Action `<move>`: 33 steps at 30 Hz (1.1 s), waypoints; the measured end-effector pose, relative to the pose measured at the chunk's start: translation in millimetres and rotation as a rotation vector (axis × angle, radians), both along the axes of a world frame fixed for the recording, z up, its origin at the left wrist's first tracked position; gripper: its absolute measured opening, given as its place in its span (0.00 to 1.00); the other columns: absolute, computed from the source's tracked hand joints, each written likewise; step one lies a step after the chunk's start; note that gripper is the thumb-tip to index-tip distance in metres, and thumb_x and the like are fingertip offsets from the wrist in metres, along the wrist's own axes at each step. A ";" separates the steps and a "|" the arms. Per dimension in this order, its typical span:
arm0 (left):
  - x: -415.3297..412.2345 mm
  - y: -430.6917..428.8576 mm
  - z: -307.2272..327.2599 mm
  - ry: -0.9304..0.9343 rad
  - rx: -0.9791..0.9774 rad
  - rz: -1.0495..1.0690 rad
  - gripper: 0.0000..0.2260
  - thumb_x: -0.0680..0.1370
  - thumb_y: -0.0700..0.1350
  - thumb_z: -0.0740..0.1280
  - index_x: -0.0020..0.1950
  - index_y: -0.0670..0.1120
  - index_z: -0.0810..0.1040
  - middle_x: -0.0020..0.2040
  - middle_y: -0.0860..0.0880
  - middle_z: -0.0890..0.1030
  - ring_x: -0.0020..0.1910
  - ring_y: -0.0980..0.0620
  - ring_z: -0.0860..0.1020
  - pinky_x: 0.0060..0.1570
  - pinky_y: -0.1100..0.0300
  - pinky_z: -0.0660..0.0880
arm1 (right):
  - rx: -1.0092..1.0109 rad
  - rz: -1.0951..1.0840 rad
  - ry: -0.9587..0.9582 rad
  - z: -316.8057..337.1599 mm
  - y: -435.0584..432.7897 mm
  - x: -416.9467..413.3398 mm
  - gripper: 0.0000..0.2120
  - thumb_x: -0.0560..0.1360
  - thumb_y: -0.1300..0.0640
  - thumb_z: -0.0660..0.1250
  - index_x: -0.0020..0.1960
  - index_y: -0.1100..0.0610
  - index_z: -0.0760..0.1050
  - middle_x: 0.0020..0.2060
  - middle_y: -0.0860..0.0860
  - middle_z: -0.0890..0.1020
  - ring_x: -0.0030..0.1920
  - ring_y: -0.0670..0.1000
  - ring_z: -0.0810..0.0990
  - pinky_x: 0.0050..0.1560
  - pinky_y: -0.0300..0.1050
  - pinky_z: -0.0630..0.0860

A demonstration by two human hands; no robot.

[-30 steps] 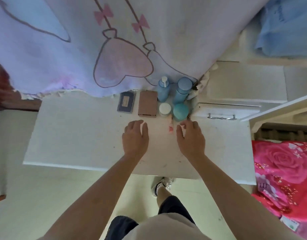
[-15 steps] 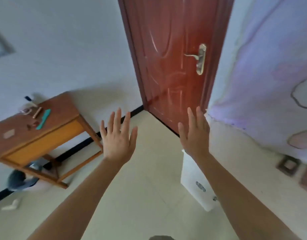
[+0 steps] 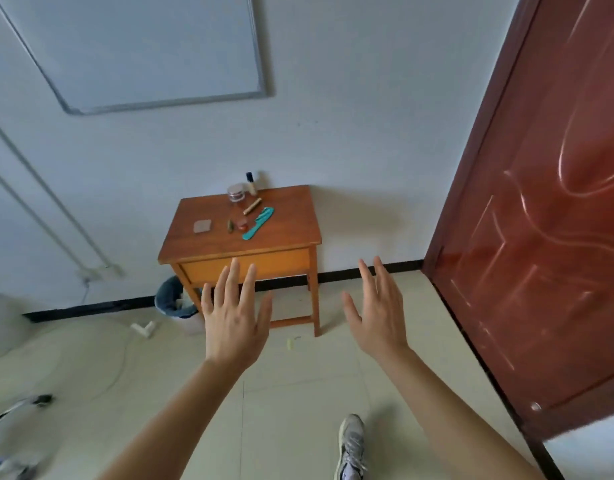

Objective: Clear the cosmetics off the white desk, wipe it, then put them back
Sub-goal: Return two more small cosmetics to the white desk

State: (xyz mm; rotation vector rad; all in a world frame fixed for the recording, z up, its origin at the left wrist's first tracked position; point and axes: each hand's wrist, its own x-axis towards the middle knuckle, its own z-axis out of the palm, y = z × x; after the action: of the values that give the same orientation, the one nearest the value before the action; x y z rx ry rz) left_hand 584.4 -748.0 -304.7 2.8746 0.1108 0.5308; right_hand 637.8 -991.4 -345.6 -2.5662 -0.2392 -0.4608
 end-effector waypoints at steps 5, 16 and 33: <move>109.7 55.9 -15.2 0.104 0.035 0.095 0.27 0.81 0.60 0.48 0.76 0.48 0.63 0.78 0.43 0.61 0.76 0.42 0.60 0.72 0.39 0.57 | 0.011 0.066 0.128 -32.3 53.6 127.9 0.29 0.81 0.43 0.57 0.78 0.53 0.57 0.77 0.57 0.60 0.76 0.56 0.60 0.72 0.53 0.64; 295.4 163.5 1.7 0.247 -0.066 0.305 0.26 0.81 0.59 0.54 0.78 0.53 0.56 0.80 0.48 0.53 0.78 0.45 0.56 0.75 0.43 0.52 | -0.059 0.205 0.268 -4.8 187.5 363.0 0.28 0.81 0.45 0.60 0.77 0.49 0.56 0.76 0.51 0.61 0.75 0.52 0.62 0.67 0.50 0.72; 498.7 367.0 -141.4 0.730 -0.097 0.001 0.29 0.81 0.59 0.57 0.79 0.54 0.49 0.81 0.49 0.49 0.79 0.45 0.51 0.75 0.44 0.53 | -0.250 0.157 0.695 -102.8 382.6 483.5 0.25 0.80 0.43 0.60 0.74 0.48 0.60 0.73 0.51 0.64 0.73 0.53 0.65 0.65 0.48 0.73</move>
State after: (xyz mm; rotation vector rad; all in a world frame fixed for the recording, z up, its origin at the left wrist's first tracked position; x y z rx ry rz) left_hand 1083.1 -380.9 -446.1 2.8151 0.2393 -0.5275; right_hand 1121.3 -608.9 -448.4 -2.7379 -0.2487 0.5516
